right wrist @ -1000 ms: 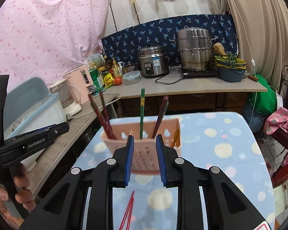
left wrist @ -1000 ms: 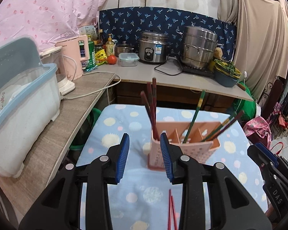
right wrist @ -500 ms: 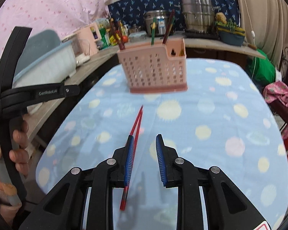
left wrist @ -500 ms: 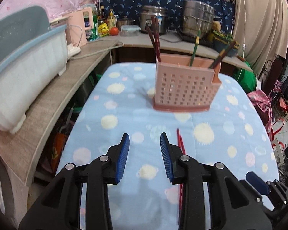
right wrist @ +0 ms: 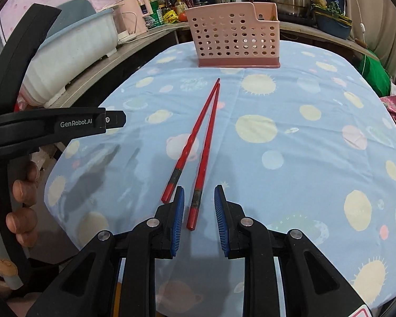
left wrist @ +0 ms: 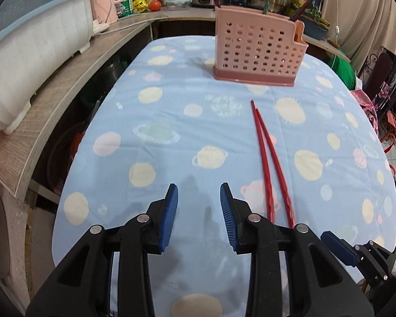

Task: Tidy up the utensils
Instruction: 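Move both open tools back to the two red chopsticks, then grasp a red chopstick with the right tool while the left tool grasps the other red one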

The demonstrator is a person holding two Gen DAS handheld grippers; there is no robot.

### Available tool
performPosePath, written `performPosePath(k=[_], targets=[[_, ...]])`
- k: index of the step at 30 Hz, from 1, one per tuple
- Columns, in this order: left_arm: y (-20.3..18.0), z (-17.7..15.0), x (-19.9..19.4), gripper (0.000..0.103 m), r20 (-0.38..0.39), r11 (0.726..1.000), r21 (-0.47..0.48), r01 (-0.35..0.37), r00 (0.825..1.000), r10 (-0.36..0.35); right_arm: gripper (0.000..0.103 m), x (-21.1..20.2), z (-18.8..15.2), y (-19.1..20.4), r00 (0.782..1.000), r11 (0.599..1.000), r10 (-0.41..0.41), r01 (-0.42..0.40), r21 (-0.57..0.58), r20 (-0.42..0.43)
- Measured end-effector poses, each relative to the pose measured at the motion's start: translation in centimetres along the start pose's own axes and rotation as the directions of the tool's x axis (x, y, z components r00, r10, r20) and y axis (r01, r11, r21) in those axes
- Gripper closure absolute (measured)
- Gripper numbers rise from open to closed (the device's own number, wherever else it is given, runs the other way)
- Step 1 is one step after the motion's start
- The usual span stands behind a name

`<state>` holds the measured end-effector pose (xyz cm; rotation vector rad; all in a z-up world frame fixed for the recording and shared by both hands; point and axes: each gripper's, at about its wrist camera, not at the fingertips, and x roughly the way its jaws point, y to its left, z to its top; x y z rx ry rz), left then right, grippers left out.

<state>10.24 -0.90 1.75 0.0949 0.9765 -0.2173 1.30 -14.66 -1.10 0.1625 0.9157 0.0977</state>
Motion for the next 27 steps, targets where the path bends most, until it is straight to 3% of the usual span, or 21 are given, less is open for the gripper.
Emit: performPosePath(k=[7, 12, 19, 27], targets=[[0.2, -1.3, 1.0, 0.071, -0.041, 1.0, 0.003, -0.001, 0.999, 0.001, 0.08, 1.2, -0.4, 0.2, 0.999, 1.0, 0.006, -0.006, 0.003, -0.032], [-0.1, -1.7, 1.3, 0.065, -0.052, 1.0, 0.01, 0.001, 0.999, 0.0, 0.08, 1.8, -0.7, 0.4, 0.999, 1.0, -0.004, 0.004, -0.003, -0.044], [-0.4, -1.7, 1.5, 0.058, -0.056, 1.0, 0.017, 0.004, 0.998, -0.003, 0.094, 2.2, -0.8, 0.0, 0.999, 0.999, -0.034, 0.034, -0.012, -0.035], [-1.1, -2.1, 1.5, 0.047, -0.059, 0.999, 0.036, 0.012, 0.998, -0.01, 0.096, 1.7, -0.7, -1.3, 0.999, 0.998, -0.042, 0.043, 0.035, -0.02]])
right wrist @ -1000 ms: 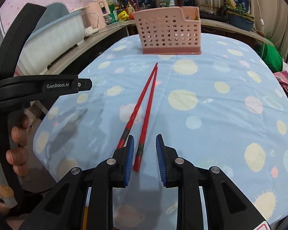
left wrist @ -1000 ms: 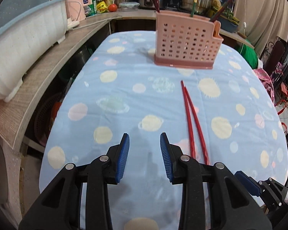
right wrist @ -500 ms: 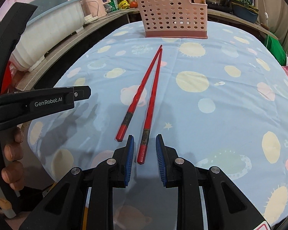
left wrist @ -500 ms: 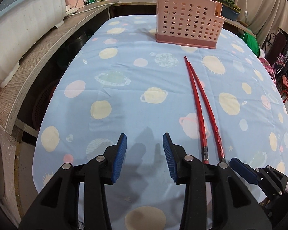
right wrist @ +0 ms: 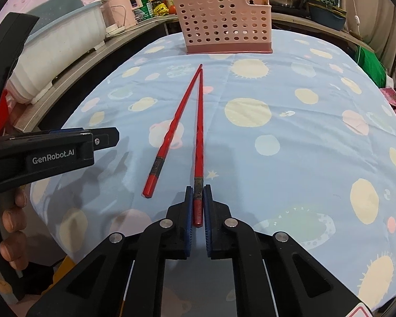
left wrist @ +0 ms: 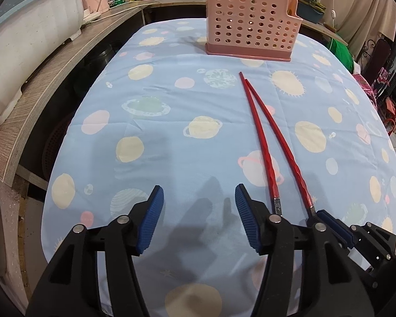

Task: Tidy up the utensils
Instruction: 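Grasp a red chopstick with the right tool while the left tool grasps the other red one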

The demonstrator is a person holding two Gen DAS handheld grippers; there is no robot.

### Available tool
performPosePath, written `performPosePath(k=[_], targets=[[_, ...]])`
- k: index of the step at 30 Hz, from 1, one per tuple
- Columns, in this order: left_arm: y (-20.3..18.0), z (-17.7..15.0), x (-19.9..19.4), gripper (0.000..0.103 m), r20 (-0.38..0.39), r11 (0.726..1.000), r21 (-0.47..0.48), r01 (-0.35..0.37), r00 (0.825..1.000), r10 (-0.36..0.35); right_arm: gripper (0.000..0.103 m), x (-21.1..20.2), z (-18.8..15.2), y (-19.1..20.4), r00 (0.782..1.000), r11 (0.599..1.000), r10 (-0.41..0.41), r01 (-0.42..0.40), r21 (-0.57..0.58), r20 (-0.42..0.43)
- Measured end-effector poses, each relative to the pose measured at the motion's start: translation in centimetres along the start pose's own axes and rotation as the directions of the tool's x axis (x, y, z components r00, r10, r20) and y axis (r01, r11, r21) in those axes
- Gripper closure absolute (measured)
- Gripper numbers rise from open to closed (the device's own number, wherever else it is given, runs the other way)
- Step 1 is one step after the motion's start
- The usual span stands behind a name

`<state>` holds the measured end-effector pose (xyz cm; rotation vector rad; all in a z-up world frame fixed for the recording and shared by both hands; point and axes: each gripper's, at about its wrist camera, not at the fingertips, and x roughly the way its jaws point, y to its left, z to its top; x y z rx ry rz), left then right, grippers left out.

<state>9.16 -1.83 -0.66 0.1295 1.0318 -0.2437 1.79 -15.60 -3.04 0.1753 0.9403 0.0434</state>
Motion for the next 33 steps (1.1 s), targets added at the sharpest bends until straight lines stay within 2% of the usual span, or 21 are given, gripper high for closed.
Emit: performPosePath(k=[4, 6, 10, 19, 24, 27, 28, 33], targets=[[-0.9, -0.3, 0.0, 0.042, -0.004, 1.0, 0.017, 0.015, 1.0, -0.015, 0.096, -0.4, 0.1, -1.5, 1.0, 0.999, -0.025, 0.024, 0.041, 0.017], [-1.5, -0.5, 0.0, 0.033, -0.005, 0.999, 0.025, 0.025, 1.0, -0.025, 0.096, -0.6, 0.2, -2.2, 0.999, 0.998, -0.033, 0.032, 0.062, 0.023], [-2.6, -0.8, 0.4, 0.022, -0.021, 0.998, 0.038, 0.055, 0.998, -0.054, 0.096, -0.9, 0.4, -3.6, 0.998, 0.994, -0.046, 0.042, 0.101, 0.031], [-4.3, -1.6, 2.2, 0.024, -0.065, 0.996, 0.06, 0.07, 0.996, -0.066, 0.096, -0.8, 0.0, -4.4, 0.999, 0.992, -0.033, 0.03, 0.124, 0.026], [-4.6, -1.8, 2.2, 0.035, -0.05, 0.995, 0.081, 0.053, 0.998, -0.049, 0.096, -0.9, -0.1, -4.3, 0.999, 0.992, -0.028, 0.024, 0.124, 0.028], [-4.8, -1.8, 2.0, 0.05, -0.04, 0.994, 0.095, 0.053, 0.998, -0.049, 0.096, -0.9, -0.1, -4.2, 0.999, 0.992, -0.03, 0.026, 0.123, 0.028], [-4.9, -1.8, 1.9, 0.053, -0.038, 0.993, 0.102, 0.056, 0.998, -0.052, 0.096, -0.8, -0.1, -4.3, 0.999, 0.992, -0.029, 0.025, 0.123, 0.028], [-5.3, -1.8, 1.7, 0.092, -0.038, 0.989, 0.133, 0.064, 0.998, -0.059, 0.096, -0.9, -0.1, -4.2, 0.999, 0.992, -0.025, 0.022, 0.122, 0.027]])
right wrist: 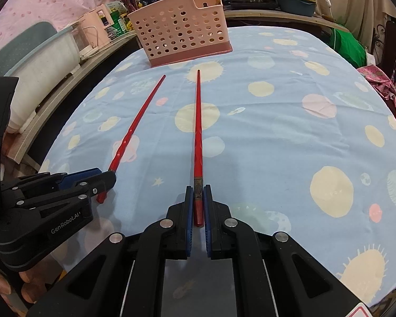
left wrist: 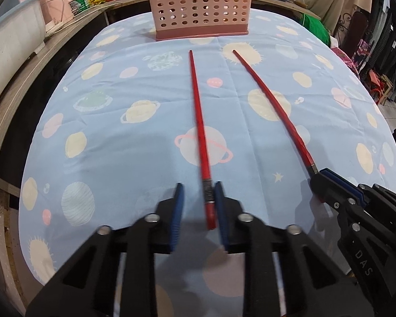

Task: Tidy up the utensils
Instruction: 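Grasp a red chopstick with the right tool while the left tool grasps the other red one, then lift both red chopsticks and lower them into the pink basket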

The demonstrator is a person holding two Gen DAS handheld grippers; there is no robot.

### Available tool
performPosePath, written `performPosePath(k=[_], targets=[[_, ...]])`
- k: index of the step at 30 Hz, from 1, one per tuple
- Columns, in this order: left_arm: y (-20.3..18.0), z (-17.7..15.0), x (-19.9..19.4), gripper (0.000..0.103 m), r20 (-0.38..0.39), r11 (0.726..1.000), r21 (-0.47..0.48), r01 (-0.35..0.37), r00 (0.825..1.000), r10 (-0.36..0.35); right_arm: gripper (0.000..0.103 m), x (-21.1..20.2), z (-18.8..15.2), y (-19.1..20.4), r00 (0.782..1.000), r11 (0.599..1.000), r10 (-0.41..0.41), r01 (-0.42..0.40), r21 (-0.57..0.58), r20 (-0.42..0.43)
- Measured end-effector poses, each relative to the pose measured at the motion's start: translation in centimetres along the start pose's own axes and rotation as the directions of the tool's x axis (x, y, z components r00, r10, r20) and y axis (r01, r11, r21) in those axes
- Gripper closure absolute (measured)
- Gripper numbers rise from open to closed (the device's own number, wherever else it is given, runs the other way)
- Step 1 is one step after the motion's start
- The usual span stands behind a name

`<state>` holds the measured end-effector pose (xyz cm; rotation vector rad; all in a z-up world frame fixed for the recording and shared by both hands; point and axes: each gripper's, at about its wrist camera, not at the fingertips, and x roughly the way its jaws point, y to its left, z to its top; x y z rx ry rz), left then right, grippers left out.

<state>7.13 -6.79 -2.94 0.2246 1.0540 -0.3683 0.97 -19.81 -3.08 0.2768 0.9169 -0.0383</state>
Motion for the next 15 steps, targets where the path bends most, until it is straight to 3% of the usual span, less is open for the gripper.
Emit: performPosePath(k=[2, 10, 15], targets=[[0.1, 0.0, 0.0, 0.096, -0.003, 1.0, 0.0, 0.002, 1.0, -0.002, 0.096, -0.1, 0.0, 0.1, 1.0, 1.0, 0.003, -0.003, -0.003, 0.001], [0.8, 0.1, -0.6, 0.096, -0.016, 0.999, -0.037, 0.037, 0.999, -0.038, 0.096, -1.5, 0.5, 0.5, 0.999, 1.0, 0.02, -0.019, -0.01, 0.025], [1.9, 1.2, -2.7, 0.096, 0.03, 0.995, -0.081, 0.056, 0.998, -0.054, 0.096, -3.3, 2.0, 0.7, 0.997, 0.999, 0.04, -0.039, -0.011, 0.071]])
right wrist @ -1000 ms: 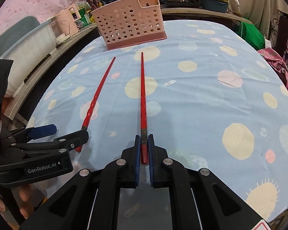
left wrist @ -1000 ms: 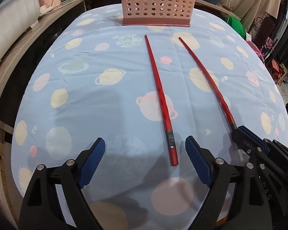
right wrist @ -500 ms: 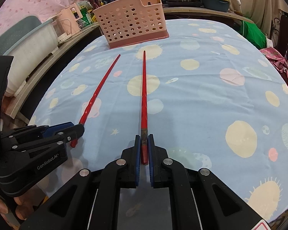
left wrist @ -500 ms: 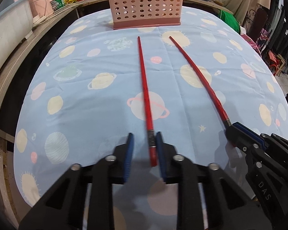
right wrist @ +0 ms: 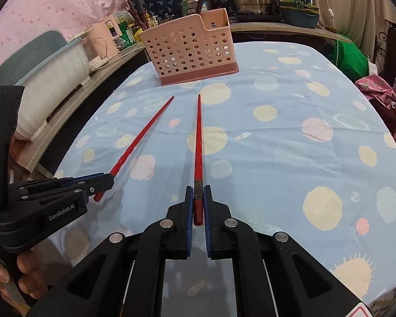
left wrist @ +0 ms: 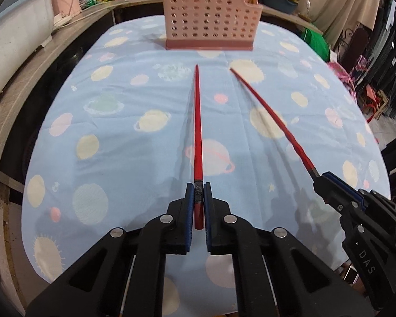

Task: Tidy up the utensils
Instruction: 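Lift both red chopsticks and lower them into the pink basket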

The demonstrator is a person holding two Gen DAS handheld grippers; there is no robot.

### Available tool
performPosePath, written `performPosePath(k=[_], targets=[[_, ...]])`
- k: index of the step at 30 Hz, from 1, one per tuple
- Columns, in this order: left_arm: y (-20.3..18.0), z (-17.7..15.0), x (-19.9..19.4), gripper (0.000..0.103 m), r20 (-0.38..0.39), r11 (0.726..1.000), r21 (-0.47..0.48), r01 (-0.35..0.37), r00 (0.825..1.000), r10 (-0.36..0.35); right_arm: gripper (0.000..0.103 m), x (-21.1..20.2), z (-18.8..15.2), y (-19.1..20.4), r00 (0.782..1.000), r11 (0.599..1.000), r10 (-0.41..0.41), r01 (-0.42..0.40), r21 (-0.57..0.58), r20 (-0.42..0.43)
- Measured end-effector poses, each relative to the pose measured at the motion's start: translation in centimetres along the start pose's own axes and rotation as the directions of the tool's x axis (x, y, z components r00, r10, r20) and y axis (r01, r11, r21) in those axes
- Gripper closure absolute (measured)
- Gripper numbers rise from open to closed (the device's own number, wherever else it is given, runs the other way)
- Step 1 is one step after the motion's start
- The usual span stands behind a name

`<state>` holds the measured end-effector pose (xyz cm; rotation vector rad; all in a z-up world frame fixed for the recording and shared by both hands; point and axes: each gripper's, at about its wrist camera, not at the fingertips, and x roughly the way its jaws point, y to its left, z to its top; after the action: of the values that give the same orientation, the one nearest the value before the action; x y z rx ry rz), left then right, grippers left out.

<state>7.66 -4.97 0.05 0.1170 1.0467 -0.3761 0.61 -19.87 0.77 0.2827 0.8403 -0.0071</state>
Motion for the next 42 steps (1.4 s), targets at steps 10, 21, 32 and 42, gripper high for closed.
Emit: performPosePath(k=[10, 21, 32, 42], targets=[[1.4, 5.3, -5.7, 0.096, 0.147, 0.998, -0.045, 0.046, 0.988, -0.039, 0.096, -4.6, 7.4, 0.4, 0.982, 1.0, 0.023, -0.02, -0.022, 0.187], [2.0, 13.8, -9.2, 0.096, 0.302, 0.999, -0.033, 0.028, 0.953, -0.016, 0.096, -4.7, 16.6, -0.4, 0.952, 0.998, 0.068, -0.069, -0.005, 0.3], [2.8, 20.8, -11.5, 0.096, 0.397, 0.999, -0.042, 0.03, 0.918, -0.011, 0.096, -5.7, 24.3, 0.0, 0.904, 0.991, 0.12, -0.133, 0.003, 0.41], [2.9, 27.8, -16.6, 0.096, 0.554, 0.999, -0.049, 0.023, 0.832, 0.009, 0.096, -6.8, 32.0, 0.1, 0.847, 0.988, 0.127, -0.155, 0.01, 0.517]])
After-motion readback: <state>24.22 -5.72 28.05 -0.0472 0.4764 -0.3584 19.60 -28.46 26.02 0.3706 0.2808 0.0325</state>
